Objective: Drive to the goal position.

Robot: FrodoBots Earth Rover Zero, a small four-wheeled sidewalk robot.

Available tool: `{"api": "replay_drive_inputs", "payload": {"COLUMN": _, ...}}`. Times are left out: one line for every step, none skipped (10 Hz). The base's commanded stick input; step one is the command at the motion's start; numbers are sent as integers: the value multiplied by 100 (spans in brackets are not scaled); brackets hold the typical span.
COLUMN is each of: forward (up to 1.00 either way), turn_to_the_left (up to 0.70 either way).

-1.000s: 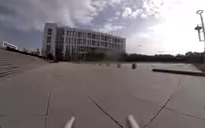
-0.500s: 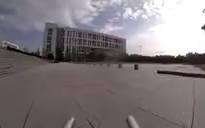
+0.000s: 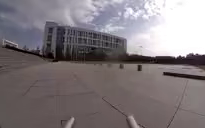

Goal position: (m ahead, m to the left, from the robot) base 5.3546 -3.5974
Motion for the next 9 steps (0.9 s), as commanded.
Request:
{"api": "replay_drive_inputs", "payload": {"forward": 100, "turn_to_the_left": 0}}
{"api": "replay_drive_inputs", "payload": {"forward": 100, "turn_to_the_left": -29}}
{"api": "replay_drive_inputs", "payload": {"forward": 100, "turn_to_the_left": -37}}
{"api": "replay_drive_inputs", "payload": {"forward": 100, "turn_to_the_left": -37}}
{"api": "replay_drive_inputs", "payload": {"forward": 100, "turn_to_the_left": -37}}
{"api": "replay_drive_inputs", "payload": {"forward": 100, "turn_to_the_left": -37}}
{"api": "replay_drive_inputs", "payload": {"forward": 100, "turn_to_the_left": -37}}
{"api": "replay_drive_inputs", "payload": {"forward": 100, "turn_to_the_left": -37}}
{"api": "replay_drive_inputs", "payload": {"forward": 100, "turn_to_the_left": -37}}
